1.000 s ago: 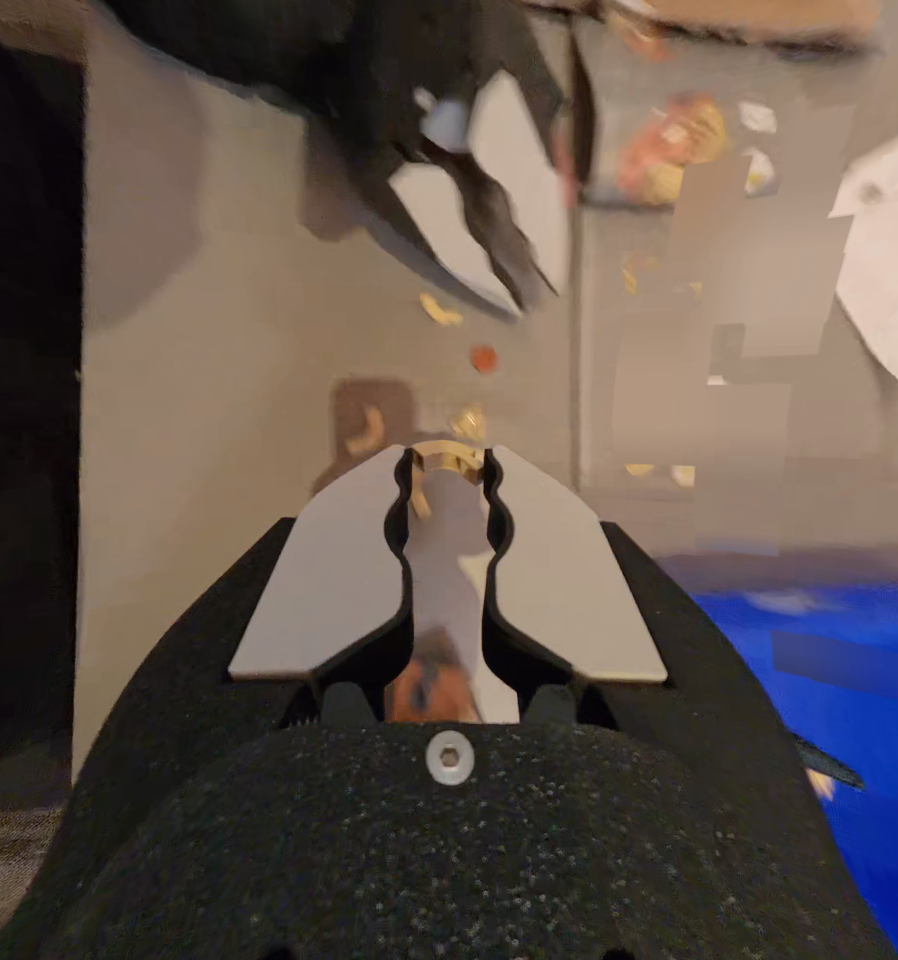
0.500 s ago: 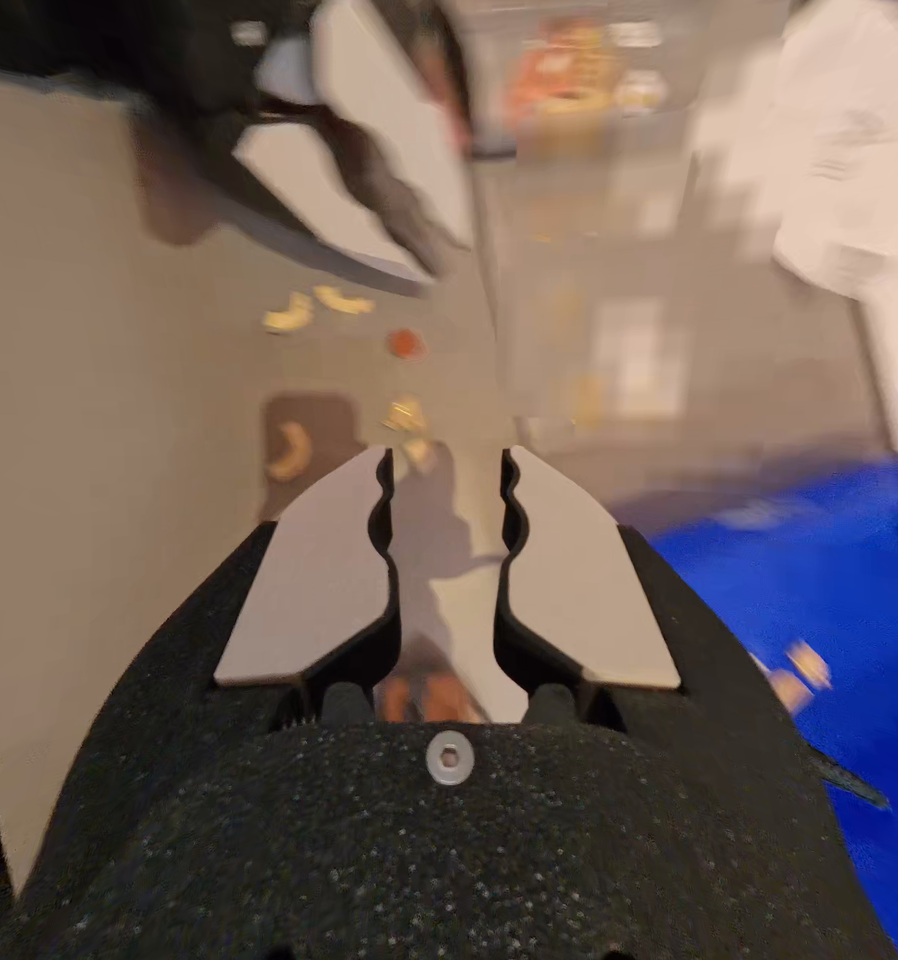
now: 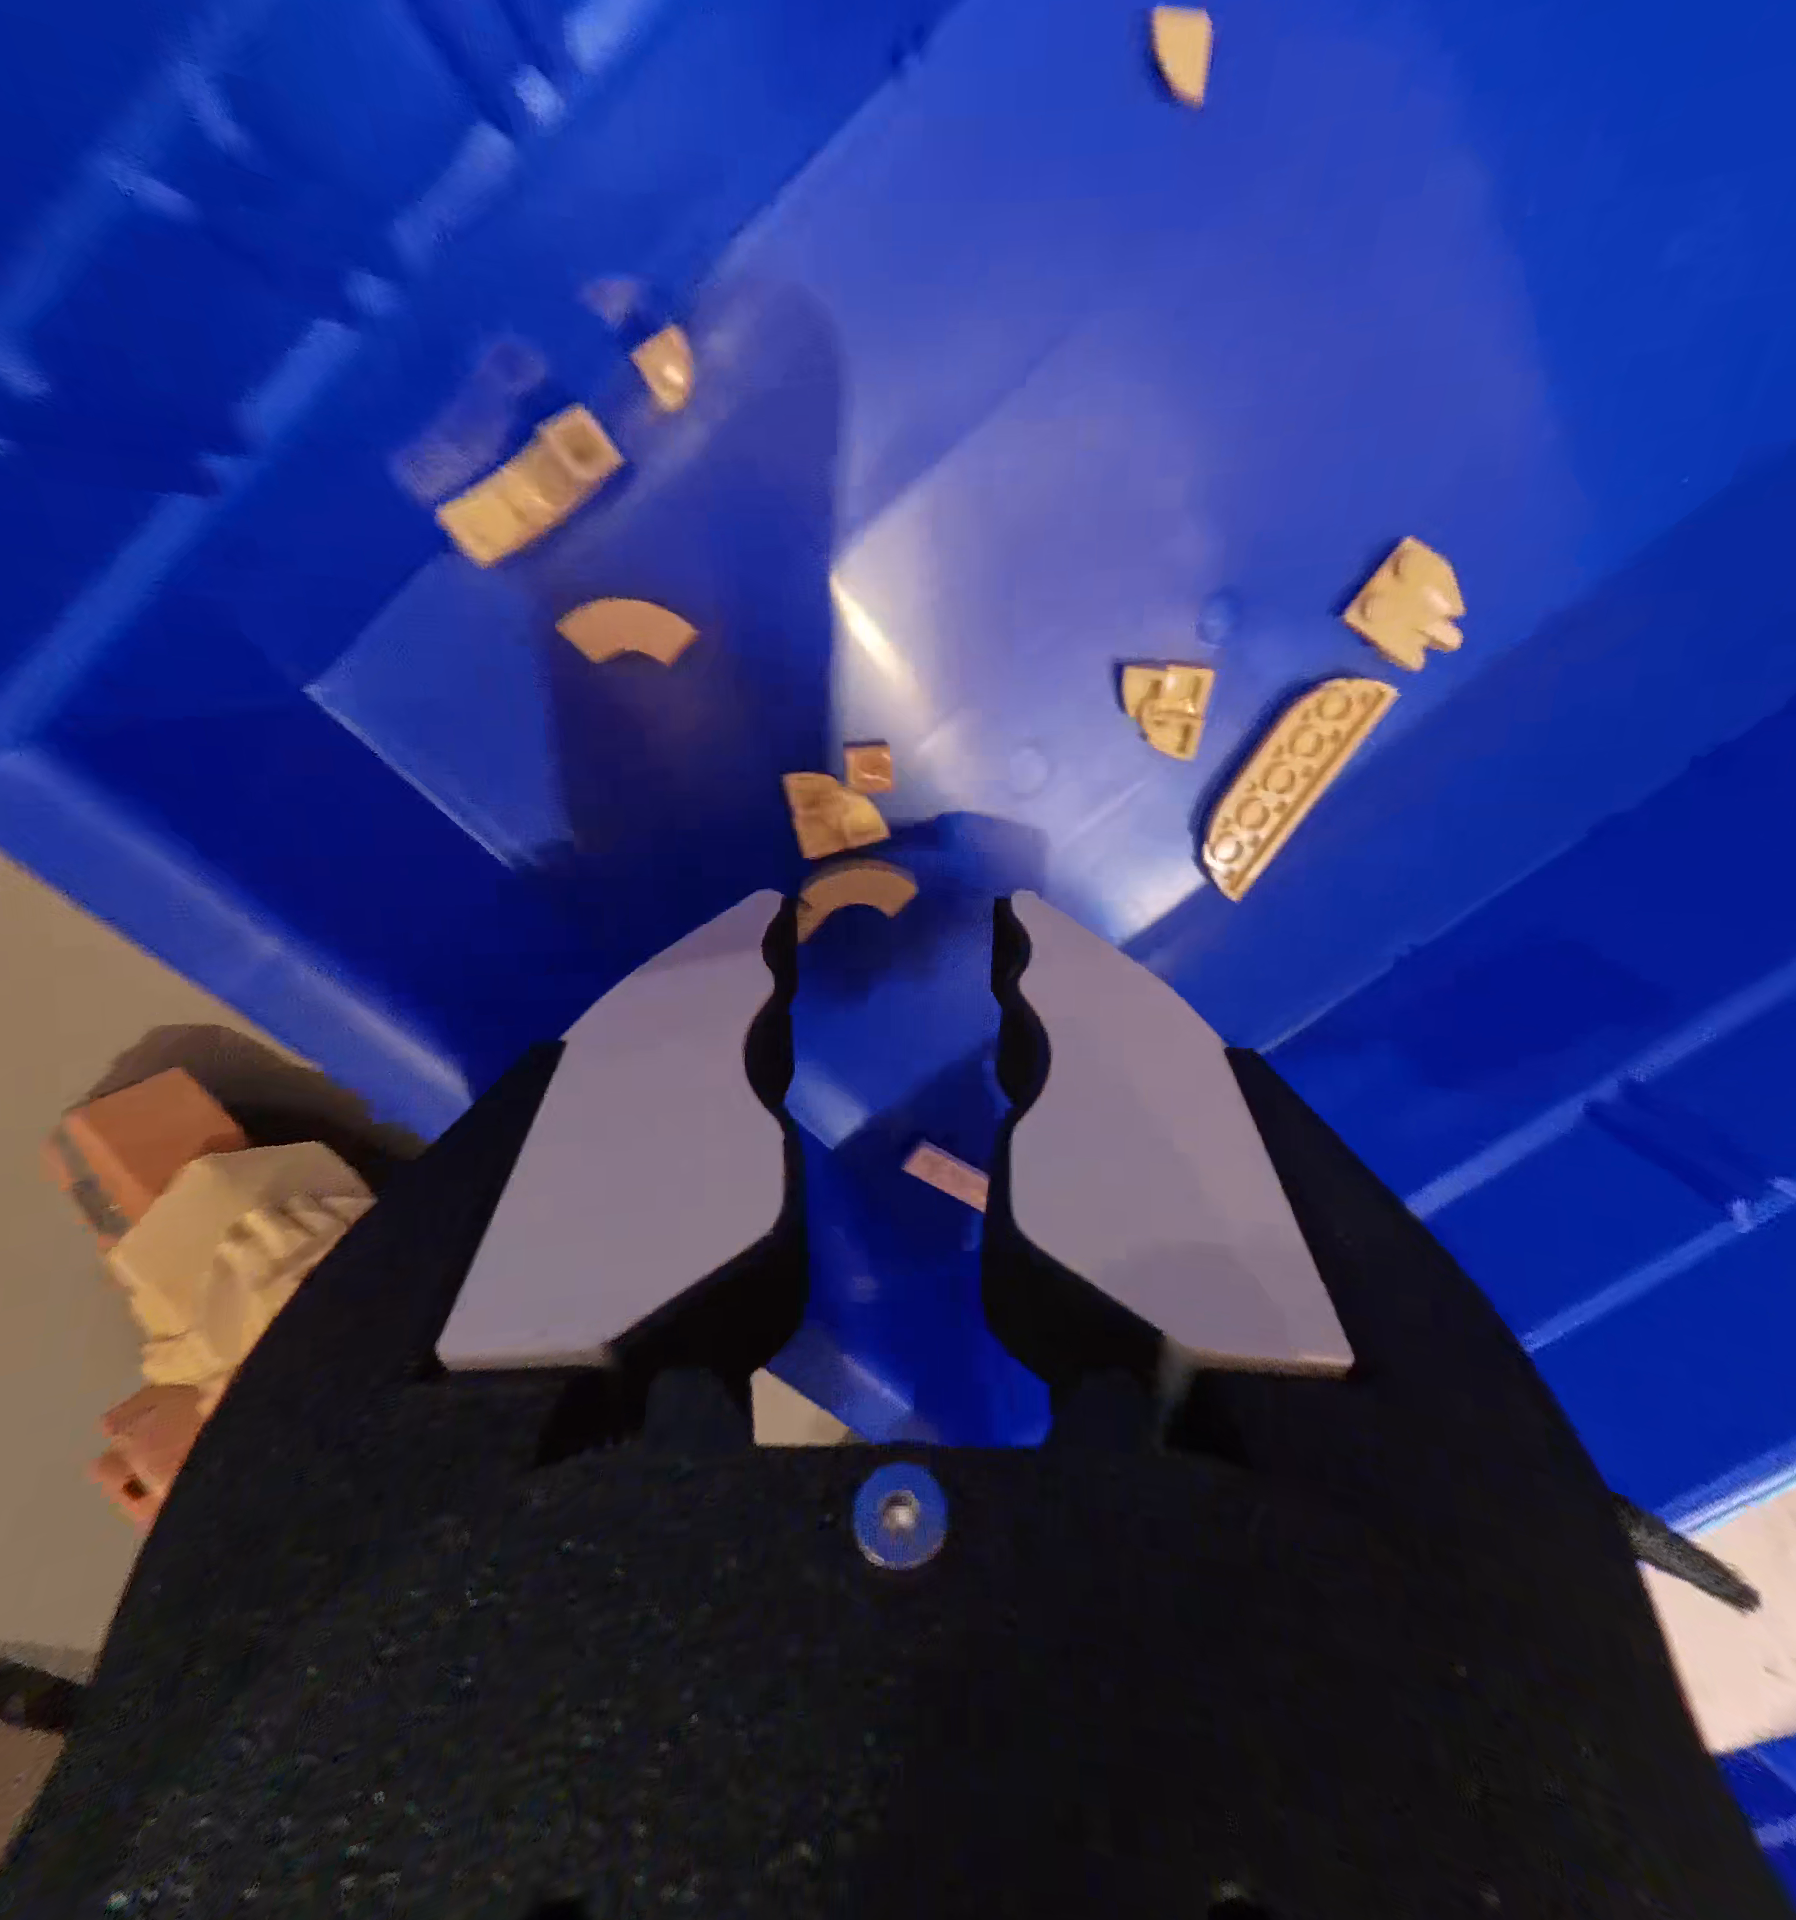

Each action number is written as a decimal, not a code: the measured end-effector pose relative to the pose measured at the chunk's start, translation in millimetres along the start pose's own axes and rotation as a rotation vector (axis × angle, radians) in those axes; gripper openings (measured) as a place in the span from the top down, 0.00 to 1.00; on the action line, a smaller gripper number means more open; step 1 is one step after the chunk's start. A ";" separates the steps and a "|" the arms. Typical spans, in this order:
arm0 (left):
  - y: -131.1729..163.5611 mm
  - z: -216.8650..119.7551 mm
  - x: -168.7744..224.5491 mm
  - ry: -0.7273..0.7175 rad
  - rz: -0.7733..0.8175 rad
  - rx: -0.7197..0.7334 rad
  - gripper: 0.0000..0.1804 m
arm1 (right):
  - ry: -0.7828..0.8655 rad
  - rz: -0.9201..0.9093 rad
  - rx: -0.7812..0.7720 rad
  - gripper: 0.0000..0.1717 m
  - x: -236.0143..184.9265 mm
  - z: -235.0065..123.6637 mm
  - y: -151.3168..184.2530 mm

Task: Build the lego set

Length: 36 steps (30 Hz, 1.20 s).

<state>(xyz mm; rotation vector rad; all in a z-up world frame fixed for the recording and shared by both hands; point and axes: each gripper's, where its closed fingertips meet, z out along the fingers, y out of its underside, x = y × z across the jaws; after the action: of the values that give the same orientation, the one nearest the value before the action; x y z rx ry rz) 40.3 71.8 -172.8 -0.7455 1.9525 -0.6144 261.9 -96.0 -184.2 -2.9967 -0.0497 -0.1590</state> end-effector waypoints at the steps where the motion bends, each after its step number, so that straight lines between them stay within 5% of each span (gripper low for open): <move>1: 0.7 0.0 -0.6 0.001 -0.004 0.000 0.91 | -0.003 -0.004 -0.028 0.82 1.4 3.8 3.9; 11: -3.2 -1.5 1.3 0.006 0.012 0.010 0.91 | -0.073 -0.008 -0.028 0.89 -5.8 9.8 1.6; 12: -3.4 -1.9 0.7 0.003 0.012 0.010 0.91 | -0.065 -0.012 -0.016 1.00 -5.3 7.6 0.4; 18: -4.6 -2.2 1.4 0.003 0.016 0.012 0.91 | -0.017 0.023 0.104 0.94 0.6 -25.1 -7.6; 26: -7.9 -2.2 4.9 0.006 0.036 0.015 0.91 | -0.104 0.004 -0.198 0.81 -2.1 -6.2 45.6; 34: -5.6 -2.0 3.0 0.005 0.032 0.010 0.91 | -0.155 -0.036 -0.300 0.85 -4.4 2.8 43.3; 36: -4.2 -1.4 2.9 0.008 0.027 0.008 0.90 | -0.162 -0.026 -0.301 0.92 -4.1 5.7 44.1</move>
<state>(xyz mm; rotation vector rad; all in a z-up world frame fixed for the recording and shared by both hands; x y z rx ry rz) 39.0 67.0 -171.0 -0.7113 1.9634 -0.6089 260.2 -138.9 -196.3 -3.3035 -0.0900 0.0818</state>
